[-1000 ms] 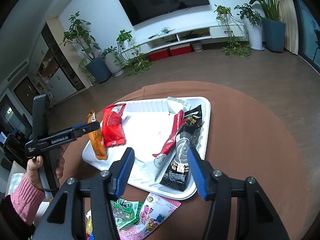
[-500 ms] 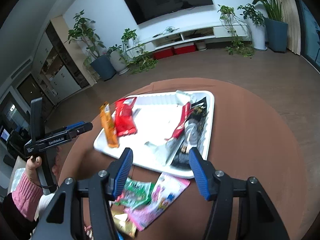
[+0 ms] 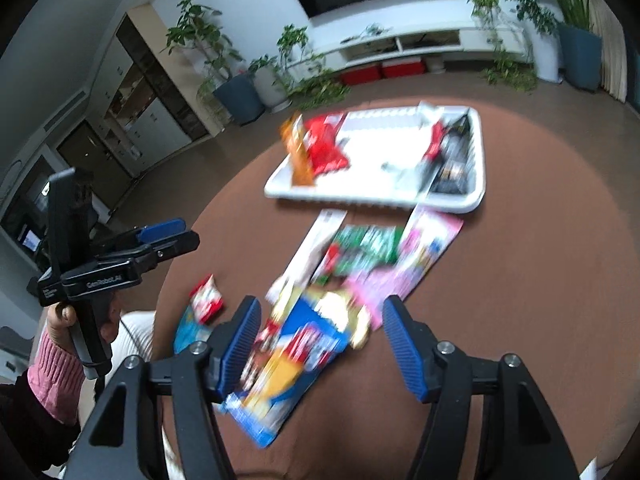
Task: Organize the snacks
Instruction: 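Open both grippers and return them to the snack pile, then grasp the light blue chip bag with the left gripper while the right grasps the blue cake pack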
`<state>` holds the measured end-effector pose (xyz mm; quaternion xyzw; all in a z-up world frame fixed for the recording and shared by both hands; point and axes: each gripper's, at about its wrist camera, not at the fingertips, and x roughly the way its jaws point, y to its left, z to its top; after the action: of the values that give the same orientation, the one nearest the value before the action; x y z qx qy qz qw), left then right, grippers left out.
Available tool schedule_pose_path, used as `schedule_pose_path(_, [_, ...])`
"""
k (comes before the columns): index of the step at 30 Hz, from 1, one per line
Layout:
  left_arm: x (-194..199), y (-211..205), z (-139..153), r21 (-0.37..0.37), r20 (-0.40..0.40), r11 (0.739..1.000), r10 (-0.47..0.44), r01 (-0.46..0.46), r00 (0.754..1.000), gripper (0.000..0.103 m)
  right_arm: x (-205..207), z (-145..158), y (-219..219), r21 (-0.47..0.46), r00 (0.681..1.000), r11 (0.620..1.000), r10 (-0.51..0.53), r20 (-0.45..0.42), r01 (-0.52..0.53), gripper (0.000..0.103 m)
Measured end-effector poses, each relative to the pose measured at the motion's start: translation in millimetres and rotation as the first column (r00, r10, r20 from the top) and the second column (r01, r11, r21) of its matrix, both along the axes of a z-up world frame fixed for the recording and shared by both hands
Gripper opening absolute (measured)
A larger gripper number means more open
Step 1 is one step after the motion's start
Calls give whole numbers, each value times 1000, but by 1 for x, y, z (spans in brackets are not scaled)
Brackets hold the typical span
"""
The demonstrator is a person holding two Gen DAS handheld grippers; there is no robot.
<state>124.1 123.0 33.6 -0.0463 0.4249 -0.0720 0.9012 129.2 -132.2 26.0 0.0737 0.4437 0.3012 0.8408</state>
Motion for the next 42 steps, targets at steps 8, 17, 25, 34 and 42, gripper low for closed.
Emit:
schedule_pose_path(8, [-65, -31, -14, 69, -33, 994, -80, 82, 996, 72, -27, -36, 17, 36, 995, 999, 9, -101, -5, 66])
schedule_pose_path(17, [-92, -55, -26, 99, -47, 979, -176, 180, 983, 72, -33, -43, 28, 39, 994, 999, 20, -109, -16, 69])
schedule_pose_path(25, [-79, -69, -45, 177, -83, 958, -215, 227, 973, 72, -27, -52, 34, 40, 991, 999, 21, -131, -15, 69])
schedule_pose_path(34, [-65, -72, -63, 209, -104, 949, -218, 236, 970, 72, -21, -59, 44, 45, 988, 999, 9, -151, -2, 69])
schedule_pose_path(42, [-57, -71, -74, 193, -112, 951, -224, 243, 968, 72, -21, -64, 40, 13, 989, 1000, -18, -145, 20, 47])
